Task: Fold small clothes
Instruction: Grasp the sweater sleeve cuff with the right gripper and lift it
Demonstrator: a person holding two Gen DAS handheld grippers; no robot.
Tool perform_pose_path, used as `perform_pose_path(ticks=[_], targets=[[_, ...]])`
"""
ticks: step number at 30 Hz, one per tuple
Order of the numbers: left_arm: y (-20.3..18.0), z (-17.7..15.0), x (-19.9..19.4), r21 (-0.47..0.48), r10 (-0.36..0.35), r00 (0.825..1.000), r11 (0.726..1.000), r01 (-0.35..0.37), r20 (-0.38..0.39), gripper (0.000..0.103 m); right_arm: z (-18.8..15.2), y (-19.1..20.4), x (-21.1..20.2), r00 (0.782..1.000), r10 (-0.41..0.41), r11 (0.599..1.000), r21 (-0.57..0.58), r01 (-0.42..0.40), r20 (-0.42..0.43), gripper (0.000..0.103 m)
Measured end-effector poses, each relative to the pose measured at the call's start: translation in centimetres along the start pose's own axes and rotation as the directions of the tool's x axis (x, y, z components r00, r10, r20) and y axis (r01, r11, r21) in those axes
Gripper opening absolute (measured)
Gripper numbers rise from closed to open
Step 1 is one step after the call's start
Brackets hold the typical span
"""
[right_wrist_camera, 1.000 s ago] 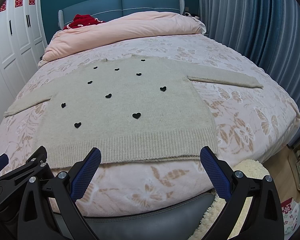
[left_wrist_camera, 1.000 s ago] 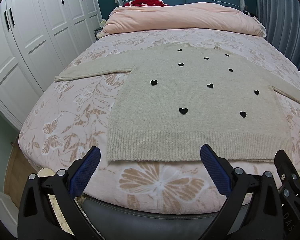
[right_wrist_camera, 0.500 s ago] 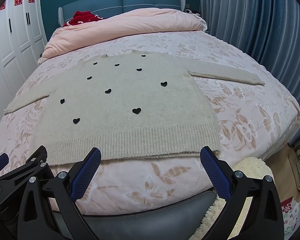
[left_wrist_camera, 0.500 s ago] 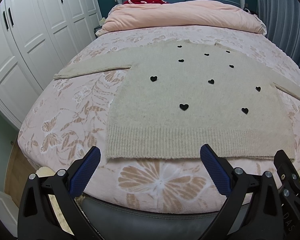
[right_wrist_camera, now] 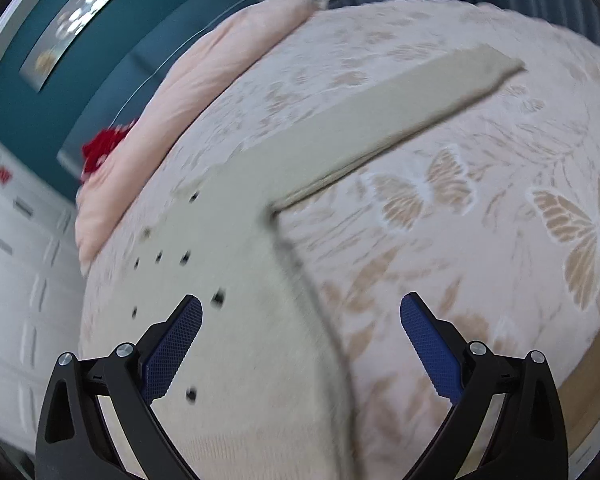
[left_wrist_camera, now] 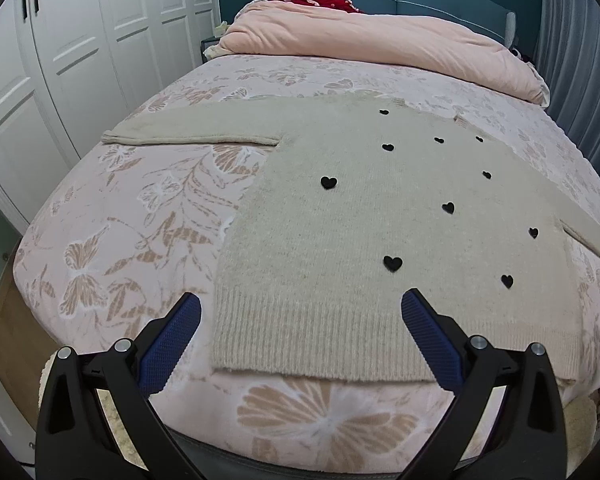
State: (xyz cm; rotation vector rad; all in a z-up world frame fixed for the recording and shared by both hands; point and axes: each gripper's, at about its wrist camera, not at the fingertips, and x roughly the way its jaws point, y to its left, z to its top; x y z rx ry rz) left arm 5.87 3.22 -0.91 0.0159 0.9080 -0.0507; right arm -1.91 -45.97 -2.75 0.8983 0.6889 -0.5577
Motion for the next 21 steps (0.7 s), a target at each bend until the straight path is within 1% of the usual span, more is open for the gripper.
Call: perform_pose_path(ticks=[2, 4, 7, 9, 10, 12, 13, 14, 15, 16, 17, 18, 19, 21], targets=[[-0.1, 0.6, 1.0, -0.02, -0.019, 1.0, 1.0, 0.018, -0.02, 0.098, 4.5, -2.6, 1.7, 0.997, -0.064, 0.996, 0.059, 0.061, 0.049, 0.097], [-0.1, 0.9, 1.9, -0.056, -0.044, 0.998, 0.998, 0.042, -0.035, 0.098, 8.0, -4.7, 3.4, 0.993, -0.09, 0.99, 0.112, 0.081, 0.079, 0.097], [-0.6, 1.1, 3.3, -0.089, -0.057, 0.997, 0.995, 0.052, -0.055, 0.098, 11.8, -8.2, 6.6, 0.993, -0.088, 0.972, 0.226, 0.069, 0.073, 0.096], [-1.2, 1.3, 4.3, -0.081, -0.053, 0.996, 0.996, 0.047, -0.07, 0.098, 13.3, -10.4, 8.2, 0.994, -0.076, 0.95, 0.309, 0.05, 0.074, 0.094], [-1.5, 1.4, 4.7, -0.069, -0.044, 0.996, 0.997, 0.038, -0.078, 0.098, 13.8, -11.3, 8.9, 0.994, -0.066, 0.936, 0.35, 0.031, 0.089, 0.093], [-2.1, 1.5, 5.6, -0.046, -0.034, 0.995, 0.998, 0.029, -0.095, 0.098, 14.7, -12.1, 9.1, 0.984, -0.052, 0.922, 0.387, -0.017, 0.168, 0.093], [-2.3, 1.6, 6.0, -0.039, -0.03, 0.994, 0.999, 0.026, -0.102, 0.098, 15.3, -11.9, 9.4, 0.982, -0.023, 0.92, 0.389, -0.052, 0.188, 0.084], [-2.4, 1.6, 6.4, -0.035, -0.027, 0.994, 0.999, 0.023, -0.11, 0.098, 15.9, -11.6, 10.0, 0.98, 0.047, 0.917, 0.381, -0.119, 0.191, 0.053], [-2.5, 1.6, 6.8, -0.032, -0.026, 0.993, 0.999, 0.022, -0.115, 0.098, 16.6, -11.2, 11.0, 0.98, 0.11, 0.908, 0.384, -0.168, 0.167, 0.036], [-2.6, 1.6, 7.1, -0.031, -0.026, 0.992, 0.999, 0.022, -0.12, 0.098, 17.1, -10.4, 11.8, 0.981, 0.133, 0.904, 0.389, -0.177, 0.138, 0.011], [-2.6, 1.6, 7.4, -0.03, -0.029, 0.992, 0.999, 0.025, -0.124, 0.098, 17.6, -9.1, 12.1, 0.981, 0.133, 0.91, 0.375, -0.177, 0.14, 0.01], [-2.6, 1.5, 7.7, -0.031, -0.031, 0.991, 0.999, 0.028, -0.127, 0.098, 18.1, -7.2, 12.0, 0.976, 0.148, 0.919, 0.341, -0.196, 0.162, 0.01], [-2.5, 1.5, 7.8, -0.033, -0.034, 0.991, 0.999, 0.03, -0.127, 0.098, 18.6, -4.9, 11.7, 0.964, 0.194, 0.925, 0.294, -0.241, 0.18, 0.01], [-2.2, 1.6, 8.0, -0.042, -0.043, 0.992, 0.998, 0.038, -0.123, 0.098, 18.9, 1.6, 10.7, 0.923, 0.335, 0.919, 0.152, -0.364, 0.188, 0.01]])
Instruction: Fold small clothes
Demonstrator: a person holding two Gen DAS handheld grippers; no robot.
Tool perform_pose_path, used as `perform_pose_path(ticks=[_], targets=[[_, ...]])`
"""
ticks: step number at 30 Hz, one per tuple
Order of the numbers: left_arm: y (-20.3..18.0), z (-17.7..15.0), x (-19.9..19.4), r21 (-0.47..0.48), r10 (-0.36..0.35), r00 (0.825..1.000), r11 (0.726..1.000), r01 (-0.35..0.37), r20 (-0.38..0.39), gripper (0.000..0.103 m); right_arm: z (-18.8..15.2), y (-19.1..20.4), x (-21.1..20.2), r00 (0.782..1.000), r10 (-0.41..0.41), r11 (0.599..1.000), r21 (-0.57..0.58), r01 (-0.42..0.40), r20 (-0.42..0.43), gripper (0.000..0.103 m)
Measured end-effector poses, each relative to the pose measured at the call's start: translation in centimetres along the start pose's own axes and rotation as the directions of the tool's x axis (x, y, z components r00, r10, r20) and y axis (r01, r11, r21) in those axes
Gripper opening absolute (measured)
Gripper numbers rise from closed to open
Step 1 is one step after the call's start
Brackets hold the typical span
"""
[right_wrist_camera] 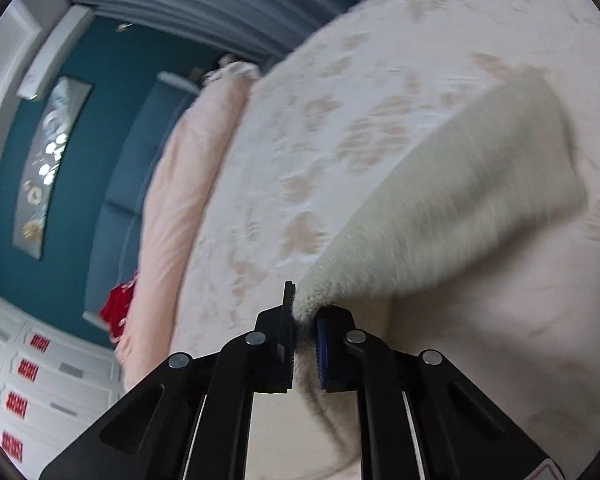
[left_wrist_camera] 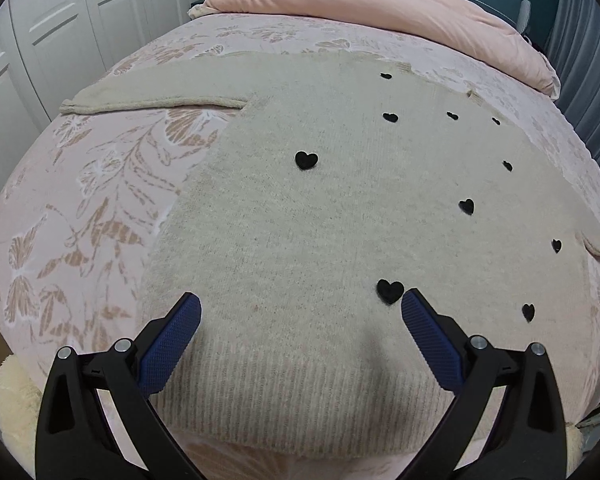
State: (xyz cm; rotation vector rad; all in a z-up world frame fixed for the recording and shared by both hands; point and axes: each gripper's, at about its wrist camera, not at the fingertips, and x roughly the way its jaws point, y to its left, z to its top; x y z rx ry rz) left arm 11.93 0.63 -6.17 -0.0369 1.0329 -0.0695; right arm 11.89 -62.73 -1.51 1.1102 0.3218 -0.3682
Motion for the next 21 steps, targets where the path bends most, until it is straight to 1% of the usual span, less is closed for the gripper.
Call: perform_pose_path(ticks=[1, 2, 3, 4, 5, 6, 7, 8, 9, 10, 11, 12, 13, 14, 15, 17, 18, 19, 20, 21], targets=[[0.2, 0.1, 0.0, -0.009, -0.012, 1.0, 1.0, 0.012, 0.004, 0.098, -1.3, 4.0, 0.8, 0.996, 0.076, 0.993, -0.084, -0.079, -0.04, 0.01], [0.5, 0.2, -0.1, -0.02, -0.027, 1.0, 0.999, 0.027, 0.008, 0.098, -3.2, 8.2, 1.6, 0.985, 0.139, 0.973, -0.174, -0.155, -0.099, 0.01], [0.8, 0.4, -0.2, -0.032, -0.04, 0.999, 0.999, 0.041, 0.012, 0.098, -5.6, 11.9, 2.1, 0.967, 0.191, 0.941, -0.25, -0.229, -0.168, 0.01], [1.1, 0.6, -0.3, -0.048, -0.058, 0.998, 0.997, 0.059, 0.017, 0.098, -8.7, 15.7, 2.8, 0.936, 0.235, 0.896, -0.316, -0.314, -0.263, 0.011], [1.3, 0.9, -0.4, -0.063, -0.08, 0.997, 0.995, 0.081, 0.025, 0.098, -12.2, 18.9, 3.7, 0.896, 0.256, 0.848, -0.361, -0.388, -0.363, 0.014], [1.5, 1.3, -0.4, -0.081, -0.098, 0.995, 0.992, 0.1, 0.031, 0.098, -16.0, 21.2, 4.5, 0.859, 0.245, 0.811, -0.39, -0.435, -0.45, 0.014], [1.8, 1.7, -0.5, -0.101, -0.112, 0.993, 0.988, 0.115, 0.04, 0.098, -19.3, 22.7, 5.6, 0.828, 0.21, 0.788, -0.411, -0.458, -0.52, 0.022], [1.9, 2.2, -0.6, -0.121, -0.12, 0.992, 0.985, 0.125, 0.05, 0.098, -22.5, 23.7, 6.5, 0.802, 0.162, 0.77, -0.435, -0.467, -0.574, 0.03], [2.2, 2.9, -0.6, -0.145, -0.127, 0.99, 0.98, 0.134, 0.058, 0.098, -25.1, 24.1, 7.2, 0.791, 0.116, 0.752, -0.467, -0.464, -0.6, 0.031], [2.4, 3.5, -0.6, -0.17, -0.144, 0.987, 0.973, 0.153, 0.067, 0.098, -27.2, 24.0, 7.5, 0.795, 0.075, 0.739, -0.501, -0.45, -0.602, 0.031], [2.6, 4.3, -0.5, -0.196, -0.166, 0.983, 0.965, 0.177, 0.074, 0.098, -28.2, 23.5, 7.9, 0.799, 0.048, 0.74, -0.516, -0.432, -0.6, 0.031], [2.7, 5.2, -0.2, -0.222, -0.193, 0.978, 0.953, 0.206, 0.076, 0.098, -29.0, 22.4, 7.5, 0.799, 0.031, 0.754, -0.51, -0.413, -0.601, 0.031], [2.8, 6.0, 0.3, -0.245, -0.229, 0.97, 0.939, 0.242, 0.078, 0.098, -29.4, 20.9, 7.0, 0.803, 0.015, 0.779, -0.496, -0.383, -0.596, 0.032], [2.7, 6.9, 0.9, -0.262, -0.267, 0.961, 0.924, 0.278, 0.079, 0.098, -29.5, 19.1, 6.3, 0.811, 0.001, 0.805, -0.481, -0.348, -0.585, 0.034], [2.4, 8.0, 1.7, -0.275, -0.296, 0.952, 0.912, 0.304, 0.072, 0.098, -29.5, 17.0, 5.6, 0.821, -0.012, 0.829, -0.465, -0.312, -0.571, 0.035], [1.4, 10.3, 3.8, -0.281, -0.328, 0.943, 0.901, 0.33, 0.056, 0.098, -29.1, 13.6, 3.9, 0.842, -0.05, 0.865, -0.445, -0.232, -0.537, 0.04], [0.8, 11.4, 5.0, -0.276, -0.335, 0.941, 0.901, 0.334, 0.045, 0.098, -28.4, 12.2, 3.4, 0.85, -0.066, 0.881, -0.431, -0.196, -0.522, 0.042], [0.2, 12.5, 6.1, -0.28, -0.328, 0.944, 0.903, 0.325, 0.036, 0.098, -27.6, 11.0, 3.0, 0.858, -0.077, 0.898, -0.41, -0.162, -0.508, 0.043], [-0.2, 13.5, 7.5, -0.291, -0.349, 0.937, 0.893, 0.343, 0.036, 0.098, -26.6, 9.7, 2.7, 0.864, -0.081, 0.917, -0.377, -0.132, -0.498, 0.046], [-0.6, 14.3, 9.0, -0.311, -0.352, 0.936, 0.888, 0.339, 0.015, 0.098, -25.9, 8.5, 2.5, 0.869, -0.08, 0.934, -0.342, -0.106, -0.489, 0.048]])
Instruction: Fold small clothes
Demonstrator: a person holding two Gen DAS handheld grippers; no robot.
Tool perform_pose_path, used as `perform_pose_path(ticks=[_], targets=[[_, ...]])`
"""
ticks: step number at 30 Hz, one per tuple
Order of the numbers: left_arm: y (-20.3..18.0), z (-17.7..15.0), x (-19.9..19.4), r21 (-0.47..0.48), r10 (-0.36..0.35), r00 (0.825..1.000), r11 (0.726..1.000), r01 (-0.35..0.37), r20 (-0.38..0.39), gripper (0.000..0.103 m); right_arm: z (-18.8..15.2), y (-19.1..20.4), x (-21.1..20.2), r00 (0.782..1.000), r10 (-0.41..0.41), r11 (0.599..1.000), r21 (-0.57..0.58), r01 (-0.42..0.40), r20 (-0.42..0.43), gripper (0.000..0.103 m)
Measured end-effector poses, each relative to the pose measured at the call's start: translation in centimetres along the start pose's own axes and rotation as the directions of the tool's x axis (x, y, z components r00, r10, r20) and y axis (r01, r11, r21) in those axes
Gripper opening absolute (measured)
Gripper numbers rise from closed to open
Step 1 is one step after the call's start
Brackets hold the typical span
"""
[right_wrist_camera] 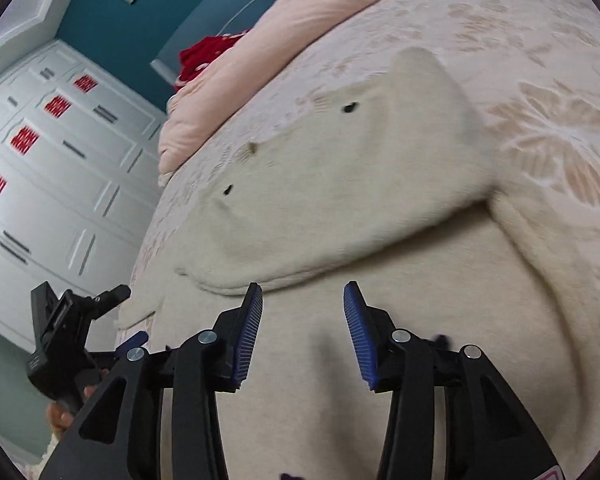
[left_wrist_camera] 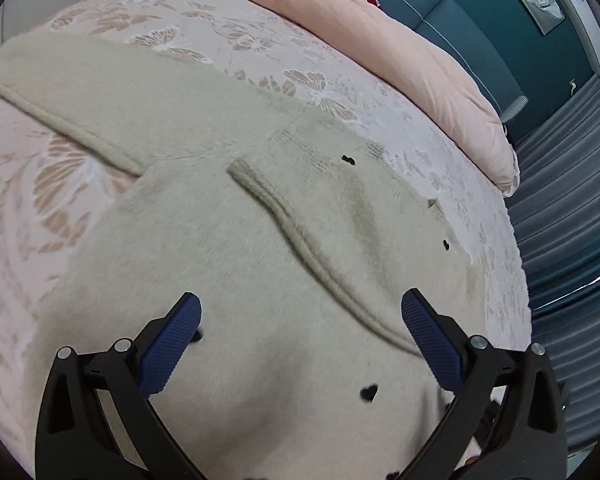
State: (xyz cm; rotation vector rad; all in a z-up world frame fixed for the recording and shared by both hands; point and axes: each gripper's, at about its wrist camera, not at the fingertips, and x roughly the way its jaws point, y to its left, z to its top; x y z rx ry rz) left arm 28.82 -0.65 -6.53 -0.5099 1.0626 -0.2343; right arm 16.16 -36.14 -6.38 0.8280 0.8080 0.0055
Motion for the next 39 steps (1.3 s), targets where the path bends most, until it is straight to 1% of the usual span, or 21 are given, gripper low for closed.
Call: perform_pose_path(ticks=[1, 3, 5, 7, 8, 9, 10, 11, 13, 16, 17, 18, 20, 23, 26, 27, 29, 31, 32, 34, 39], targets=[[0.2, 0.7, 1.4, -0.041, 0.019, 0.999, 0.999, -0.021, -0.031, 0.098, 0.4, -1.2, -0.4, 1.0, 0.0, 0.999, 0.051, -0.001, 0.015, 0.052], [0.9, 1.6, 3.7, -0.143, -0.06, 0.995, 0.989, 0.048, -0.076, 0.098, 1.0, -3.1, -0.8, 0.999, 0.023, 0.992, 0.122, -0.027, 0.038, 0.056], [1.7, 2.4, 6.0, -0.222, -0.06, 0.991, 0.974, 0.032, -0.123, 0.097, 1.9, -4.1, -0.4, 0.998, 0.039, 0.982, 0.181, -0.049, 0.059, 0.059], [2.2, 3.1, 6.6, -0.28, -0.057, 0.993, 0.96, 0.026, -0.101, 0.096, 2.5, -5.0, 0.3, 0.996, 0.047, 0.971, 0.23, -0.064, 0.08, 0.059], [2.1, 3.5, 6.5, -0.285, -0.047, 0.996, 0.958, 0.023, -0.08, 0.084, 2.9, -5.2, 0.8, 0.994, 0.052, 0.967, 0.245, -0.074, 0.096, 0.059], [1.6, 4.0, 6.4, -0.268, -0.043, 0.997, 0.963, 0.025, -0.062, 0.061, 3.5, -5.1, 1.2, 0.992, 0.057, 0.965, 0.249, -0.084, 0.111, 0.057], [1.0, 4.6, 6.4, -0.237, -0.042, 0.998, 0.971, 0.028, -0.055, 0.045, 4.2, -4.7, 1.6, 0.991, 0.068, 0.965, 0.243, -0.095, 0.119, 0.038], [0.3, 5.4, 6.2, -0.201, -0.057, 0.997, 0.978, 0.046, -0.05, 0.022, 4.8, -4.2, 1.8, 0.991, 0.061, 0.97, 0.228, -0.088, 0.123, 0.008], [-1.4, 6.8, 4.3, -0.127, -0.082, 0.996, 0.988, 0.085, 0.025, 0.006, 5.9, -3.0, 0.3, 0.973, 0.104, 0.973, 0.181, -0.142, 0.205, 0.009], [-3.3, 7.8, -0.5, -0.014, -0.149, 0.969, 0.988, 0.155, 0.199, 0.006, 5.8, -2.1, -3.0, 0.919, 0.187, 0.966, 0.106, -0.237, 0.347, 0.008], [-3.2, 7.7, -1.5, 0.001, -0.159, 0.961, 0.987, 0.163, 0.228, 0.006, 5.5, -2.4, -3.1, 0.926, 0.144, 0.978, 0.091, -0.187, 0.348, 0.008], [-2.7, 7.4, -1.7, 0.0, -0.144, 0.962, 0.989, 0.148, 0.233, 0.007, 5.2, -3.2, -2.1, 0.953, 0.069, 0.99, 0.097, -0.101, 0.295, 0.008], [-1.2, 6.4, -0.2, -0.016, -0.096, 0.981, 0.995, 0.1, 0.171, 0.01, 4.1, -5.9, 0.5, 0.981, -0.104, 0.983, 0.166, 0.077, 0.161, 0.008], [1.3, 4.0, 2.5, -0.082, -0.07, 0.997, 0.994, 0.073, 0.039, 0.04, 2.8, -7.4, 0.1, 0.982, -0.068, 0.983, 0.179, 0.035, 0.177, 0.005], [2.3, 2.7, 3.7, -0.168, -0.08, 0.997, 0.983, 0.079, 0.004, 0.077, 2.5, -6.5, 0.1, 0.979, -0.11, 0.989, 0.12, 0.09, 0.173, 0.01], [2.5, 2.6, 4.2, -0.208, -0.096, 0.995, 0.974, 0.094, -0.002, 0.083, 2.3, -6.2, 0.3, 0.976, -0.126, 0.989, 0.098, 0.109, 0.177, 0.01], [2.5, 2.9, 5.3, -0.277, -0.135, 0.991, 0.953, 0.126, -0.014, 0.082, 2.0, -6.1, 0.4, 0.972, -0.135, 0.989, 0.08, 0.121, 0.192, 0.011], [2.3, 3.5, 6.5, -0.322, -0.155, 0.988, 0.936, 0.142, -0.017, 0.073, 2.1, -6.2, 0.4, 0.972, -0.131, 0.989, 0.086, 0.116, 0.196, 0.011], [2.2, 3.8, 7.0, -0.328, -0.169, 0.986, 0.932, 0.154, -0.018, 0.044, 2.0, -6.1, 0.4, 0.972, -0.127, 0.99, 0.091, 0.111, 0.198, 0.011], [1.6, 4.6, 7.8, -0.315, -0.202, 0.978, 0.932, 0.178, -0.044, 0.011, 2.1, -5.9, 0.4, 0.971, -0.124, 0.99, 0.089, 0.108, 0.202, 0.011], [-0.2, 5.3, 2.3, -0.149, -0.227, 0.965, 0.958, 0.245, 0.131, 0.009, 2.0, -6.2, 0.4, 0.972, -0.124, 0.991, 0.08, 0.11, 0.199, 0.013]])
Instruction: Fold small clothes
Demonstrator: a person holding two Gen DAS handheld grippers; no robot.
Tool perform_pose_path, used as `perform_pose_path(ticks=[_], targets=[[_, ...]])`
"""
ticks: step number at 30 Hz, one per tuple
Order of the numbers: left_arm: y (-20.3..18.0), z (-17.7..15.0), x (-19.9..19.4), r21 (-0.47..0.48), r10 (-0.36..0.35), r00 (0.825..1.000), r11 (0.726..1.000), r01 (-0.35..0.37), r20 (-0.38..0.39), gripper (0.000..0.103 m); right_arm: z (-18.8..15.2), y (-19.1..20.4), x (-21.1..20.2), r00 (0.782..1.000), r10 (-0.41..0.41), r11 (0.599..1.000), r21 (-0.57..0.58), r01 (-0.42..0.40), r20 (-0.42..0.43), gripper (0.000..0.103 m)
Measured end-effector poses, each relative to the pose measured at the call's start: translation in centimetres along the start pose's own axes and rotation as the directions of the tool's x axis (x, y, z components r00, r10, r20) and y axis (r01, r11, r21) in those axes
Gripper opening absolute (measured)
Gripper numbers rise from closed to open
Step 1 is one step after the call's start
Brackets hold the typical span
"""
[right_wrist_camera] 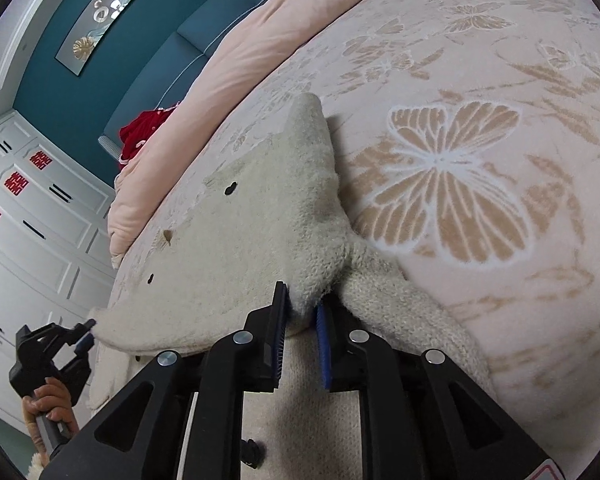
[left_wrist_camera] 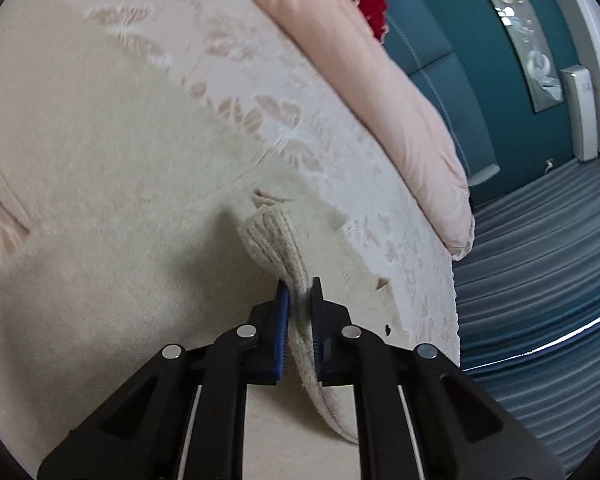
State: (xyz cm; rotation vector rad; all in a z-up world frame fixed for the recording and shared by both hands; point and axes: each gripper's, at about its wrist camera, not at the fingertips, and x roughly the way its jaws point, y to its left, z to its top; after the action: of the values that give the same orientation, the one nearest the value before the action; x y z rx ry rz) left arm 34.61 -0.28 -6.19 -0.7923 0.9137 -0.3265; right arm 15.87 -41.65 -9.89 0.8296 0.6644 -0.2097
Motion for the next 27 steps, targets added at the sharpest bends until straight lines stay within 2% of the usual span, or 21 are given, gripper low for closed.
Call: perform_pose_path(ticks=[2, 5, 6, 7, 9, 11, 12, 14, 17, 19, 21, 24, 26, 27], targets=[[0.4, -0.5, -0.8, 0.04, 0.04, 0.999, 0.998, -0.04, 0.023, 0.009, 0.1, -0.1, -0.1, 1.0, -0.001, 1.0, -0.002, 0.0, -0.01, 0.014], [4.0, -1.7, 1.1, 0.02, 0.175, 0.984, 0.985, -0.174, -0.029, 0.009, 0.3, 0.1, -0.1, 1.0, -0.013, 1.0, 0.003, 0.013, -0.022, 0.014], [5.4, -2.2, 1.7, -0.001, 0.191, 0.98, 0.982, -0.191, -0.05, 0.01, 0.4, 0.2, -0.3, 0.999, -0.024, 1.0, 0.0, 0.024, -0.03, 0.014], [6.3, -2.7, 1.9, -0.015, 0.172, 0.984, 0.985, -0.173, -0.051, 0.01, 0.5, 0.4, -0.7, 0.999, -0.038, 0.999, 0.001, 0.038, -0.034, 0.015], [6.5, -3.1, 1.5, 0.004, 0.155, 0.988, 0.988, -0.155, -0.02, 0.012, 0.5, 0.7, -2.3, 0.996, -0.085, 0.996, -0.003, 0.085, -0.016, 0.015], [6.3, -3.2, 1.6, 0.032, 0.162, 0.987, 0.986, -0.162, -0.009, 0.012, 0.3, 2.6, -4.0, 0.986, -0.161, 0.983, -0.08, 0.164, 0.036, 0.02], [6.2, -3.3, 1.8, 0.054, 0.165, 0.986, 0.985, -0.164, -0.003, 0.012, 0.2, 4.0, -4.2, 0.986, -0.159, 0.977, -0.133, 0.164, 0.044, 0.02], [6.2, -3.6, 1.9, 0.102, 0.166, 0.986, 0.981, -0.167, 0.016, 0.013, 0.2, 7.8, -2.3, 0.991, -0.136, 0.957, -0.263, 0.125, -0.022, 0.019], [6.0, -4.1, 1.8, 0.153, 0.167, 0.984, 0.973, -0.173, 0.055, 0.013, -0.8, 12.4, 2.6, 0.984, -0.151, 0.89, -0.445, 0.094, -0.094, 0.017], [6.1, -4.2, 1.8, 0.15, 0.161, 0.985, 0.974, -0.168, 0.061, 0.013, -1.2, 12.4, 5.9, 0.968, -0.208, 0.864, -0.491, 0.115, -0.138, 0.007], [6.3, -4.2, 1.8, 0.147, 0.147, 0.987, 0.977, -0.155, 0.065, 0.013, -0.5, 10.3, 6.5, 0.958, -0.264, 0.859, -0.479, 0.183, -0.108, 0.002], [6.7, -4.3, 1.7, 0.146, 0.127, 0.989, 0.98, -0.136, 0.073, 0.013, 2.8, 4.6, 3.9, 0.952, -0.299, 0.913, -0.31, 0.266, -0.064, 0.0], [6.7, -4.4, 1.7, 0.151, 0.119, 0.989, 0.98, -0.131, 0.082, 0.013, 4.6, 2.7, 2.6, 0.959, -0.276, 0.938, -0.236, 0.253, -0.069, 0.0], [6.8, -4.5, 1.7, 0.153, 0.115, 0.99, 0.98, -0.127, 0.087, 0.014, 5.0, 3.5, 2.5, 0.954, -0.292, 0.931, -0.245, 0.27, -0.06, 0.0]])
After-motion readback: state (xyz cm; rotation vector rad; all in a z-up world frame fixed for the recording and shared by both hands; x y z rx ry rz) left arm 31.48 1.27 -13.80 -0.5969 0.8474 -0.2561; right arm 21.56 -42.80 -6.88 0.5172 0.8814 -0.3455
